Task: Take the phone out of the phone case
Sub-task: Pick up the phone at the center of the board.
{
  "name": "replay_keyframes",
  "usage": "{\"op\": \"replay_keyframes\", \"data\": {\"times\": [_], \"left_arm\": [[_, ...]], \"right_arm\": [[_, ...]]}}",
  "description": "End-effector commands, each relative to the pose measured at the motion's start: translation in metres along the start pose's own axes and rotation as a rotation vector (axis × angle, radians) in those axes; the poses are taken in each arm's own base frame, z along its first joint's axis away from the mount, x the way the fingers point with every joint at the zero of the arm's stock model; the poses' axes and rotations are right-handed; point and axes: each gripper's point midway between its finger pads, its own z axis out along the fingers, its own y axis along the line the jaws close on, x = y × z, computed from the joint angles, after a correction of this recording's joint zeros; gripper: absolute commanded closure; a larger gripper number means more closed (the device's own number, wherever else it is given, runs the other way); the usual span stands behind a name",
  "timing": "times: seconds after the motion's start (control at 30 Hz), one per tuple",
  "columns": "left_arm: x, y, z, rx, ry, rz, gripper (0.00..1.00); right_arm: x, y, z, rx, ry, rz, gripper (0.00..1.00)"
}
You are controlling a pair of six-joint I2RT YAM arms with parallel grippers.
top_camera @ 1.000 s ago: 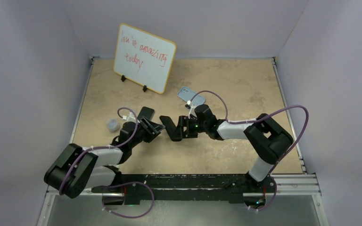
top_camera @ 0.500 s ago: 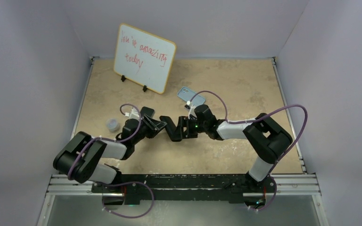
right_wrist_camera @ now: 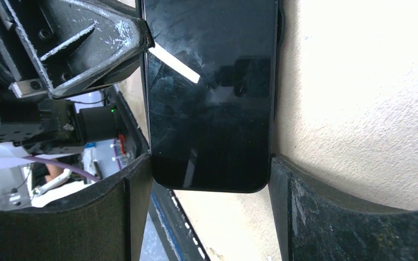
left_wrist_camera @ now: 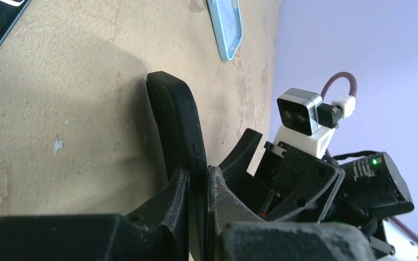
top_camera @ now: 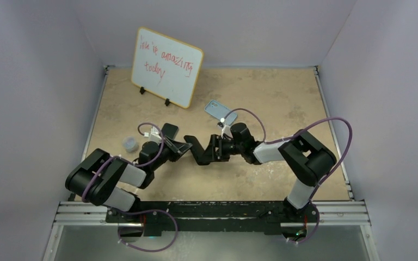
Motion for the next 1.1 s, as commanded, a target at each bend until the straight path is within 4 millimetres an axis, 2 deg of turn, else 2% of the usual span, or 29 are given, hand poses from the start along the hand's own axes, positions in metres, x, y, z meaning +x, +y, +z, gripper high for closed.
{"op": "replay_keyframes", "data": {"times": [0.0,0.17,0.3,0.37,0.47,0.53,0.6,0.67,0.7,0.83,1.07], "left_arm": [[-0.014,-0.027,-0.012,0.144,-0.063,0.085,1.0],[-0.011,-0.037,-0.015,0.202,-0.034,0.122,1.0],[-0.008,-0.037,-0.016,0.211,-0.018,0.135,1.0],[-0.006,-0.033,-0.017,0.196,-0.013,0.13,1.0],[-0.006,-0.033,-0.017,0.191,-0.01,0.12,1.0],[-0.008,-0.033,-0.016,0.178,-0.015,0.111,1.0],[-0.009,-0.031,-0.015,0.156,-0.018,0.107,1.0],[-0.012,-0.03,-0.015,0.132,-0.029,0.101,1.0],[-0.013,-0.03,-0.015,0.125,-0.034,0.099,1.0],[-0.017,-0.029,-0.016,0.1,-0.049,0.079,1.0],[-0.019,-0.032,-0.017,0.086,-0.056,0.06,1.0]], "right_arm": [[-0.012,0.01,-0.01,-0.081,-0.027,0.076,1.0],[-0.012,0.009,-0.012,-0.12,-0.02,0.119,1.0],[-0.01,0.009,-0.01,-0.14,-0.019,0.127,1.0],[-0.018,0.009,-0.011,-0.124,-0.051,0.083,1.0],[-0.021,0.002,-0.013,0.009,-0.054,-0.037,0.98],[-0.024,0.001,-0.019,0.06,-0.068,-0.073,0.82],[-0.025,0.0,-0.026,0.113,-0.066,-0.109,0.55],[-0.023,0.004,-0.027,0.15,-0.047,-0.157,0.33],[-0.021,0.007,-0.026,0.167,-0.036,-0.181,0.27],[-0.012,0.015,-0.016,0.223,0.011,-0.252,0.15],[-0.002,0.026,-0.002,0.21,0.069,-0.281,0.13]]}}
